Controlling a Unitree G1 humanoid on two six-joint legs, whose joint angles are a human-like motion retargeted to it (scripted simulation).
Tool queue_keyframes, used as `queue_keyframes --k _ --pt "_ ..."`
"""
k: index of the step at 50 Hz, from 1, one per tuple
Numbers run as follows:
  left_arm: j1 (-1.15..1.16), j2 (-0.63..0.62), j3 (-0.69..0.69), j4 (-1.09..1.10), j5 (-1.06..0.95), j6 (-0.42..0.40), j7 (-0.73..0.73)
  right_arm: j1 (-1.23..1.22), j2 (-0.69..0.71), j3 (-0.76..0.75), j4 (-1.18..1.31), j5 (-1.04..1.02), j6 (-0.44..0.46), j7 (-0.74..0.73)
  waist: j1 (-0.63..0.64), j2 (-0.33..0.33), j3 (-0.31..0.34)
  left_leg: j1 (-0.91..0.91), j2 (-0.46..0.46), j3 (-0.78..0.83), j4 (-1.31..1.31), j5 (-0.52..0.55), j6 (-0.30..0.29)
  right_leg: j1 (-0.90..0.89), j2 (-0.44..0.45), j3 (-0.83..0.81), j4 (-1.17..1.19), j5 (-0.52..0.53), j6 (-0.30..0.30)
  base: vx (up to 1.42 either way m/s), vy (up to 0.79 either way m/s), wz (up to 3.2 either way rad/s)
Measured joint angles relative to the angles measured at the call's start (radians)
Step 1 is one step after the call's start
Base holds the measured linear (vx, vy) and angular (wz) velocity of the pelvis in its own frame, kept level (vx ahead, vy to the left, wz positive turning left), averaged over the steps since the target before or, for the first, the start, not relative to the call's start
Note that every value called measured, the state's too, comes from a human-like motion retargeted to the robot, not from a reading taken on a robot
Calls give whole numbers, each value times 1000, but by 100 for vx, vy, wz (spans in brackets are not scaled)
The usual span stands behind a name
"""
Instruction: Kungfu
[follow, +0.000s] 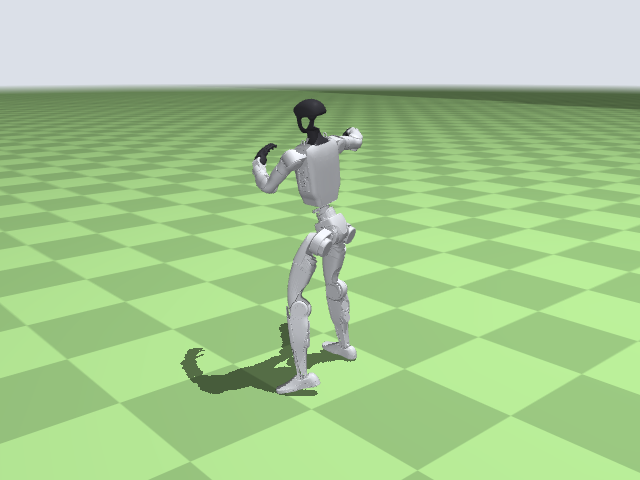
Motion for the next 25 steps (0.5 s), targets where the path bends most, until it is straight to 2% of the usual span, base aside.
queue_keyframes --k 3,5,6,8,10,12,13,15,17,18,19,20,22,23,24,25 --pt "-67 -92 -144 -7 84 -10 -22 -1 -22 -130 279 -241 202 -46 24 -58 4 -11 -98 106 157 -157 78 15 -10 25 -68 42 -26 -16 -26 -88" --pt "-102 -138 -206 -25 143 -1 -28 -48 -42 -162 454 -295 310 -106 51 -77 23 -12 -200 112 213 -246 73 30 3 32 -99 59 -41 -14 -16 -147" --pt "-113 -152 -221 -38 171 11 -29 -79 -51 -161 519 -274 334 -115 70 -87 34 -20 -266 97 214 -281 60 37 17 45 -114 67 -50 -13 -13 -166" --pt "-131 -172 -240 -68 215 23 -37 -128 -70 -148 612 -191 351 -108 95 -99 55 -27 -374 71 178 -337 55 53 47 52 -143 78 -71 -8 -18 -149" --pt "-137 -176 -245 -97 238 18 -33 -156 -85 -113 651 -57 324 -74 112 -105 78 -22 -412 69 104 -338 100 78 87 44 -169 79 -83 -3 -23 -120" --pt "-128 -169 -245 -115 241 6 -11 -176 -74 -83 655 50 295 -64 130 -136 80 -22 -396 131 49 -255 255 92 114 52 -184 60 -74 2 -24 -123" --pt "-121 -163 -240 -119 238 -3 -2 -185 -54 -79 653 83 285 -74 133 -154 73 -21 -394 130 39 -263 288 91 125 60 -183 46 -64 5 -26 -122" --pt "-107 -129 -229 -118 223 -36 8 -189 6 -66 639 139 249 -101 133 -184 55 -23 -338 107 85 -328 242 78 175 95 -164 4 -27 10 -24 -152" --pt "-98 -82 -203 -107 217 -59 -1 -183 72 -40 610 177 200 -106 147 -248 38 -19 -269 153 90 -344 211 36 197 102 -82 -33 148 4 -40 -164" --pt "-107 -59 -197 -100 215 -69 -15 -172 104 -26 598 207 170 -102 106 -245 25 -56 -191 149 121 -349 184 -22 220 -13 -13 6 232 -10 -81 -39" --pt "-112 -40 -191 -97 209 -82 -31 -154 130 -12 583 226 135 -92 80 -211 14 -125 -112 92 163 -352 159 -109 262 -118 120 32 261 -15 -107 13" --pt "-113 -24 -185 -95 201 -97 -47 -132 152 1 567 241 97 -79 62 -164 4 -210 -32 8 210 -355 134 -210 313 -219 285 52 261 -6 -117 -42" --pt "-80 -33 -165 -71 193 -145 -54 -78 185 15 537 252 86 -77 124 -123 14 -312 78 -66 276 -336 124 -368 354 -300 737 49 261 6 -80 -141" --pt "-61 -56 -152 -41 192 -160 -49 -47 203 13 523 266 101 -92 169 -133 9 -337 117 -57 285 -325 134 -435 311 -287 962 47 261 7 20 -189" --pt "-32 -79 -153 -10 191 -162 -48 -7 232 -5 522 281 112 -120 193 -83 -5 -395 143 -111 284 -321 156 -486 239 -270 1111 62 261 2 94 -170" --pt "1 -101 -161 22 192 -158 -48 37 266 -31 527 297 121 -153 208 -3 -22 -469 162 -197 277 -322 184 -529 152 -251 1220 86 261 0 112 -86"
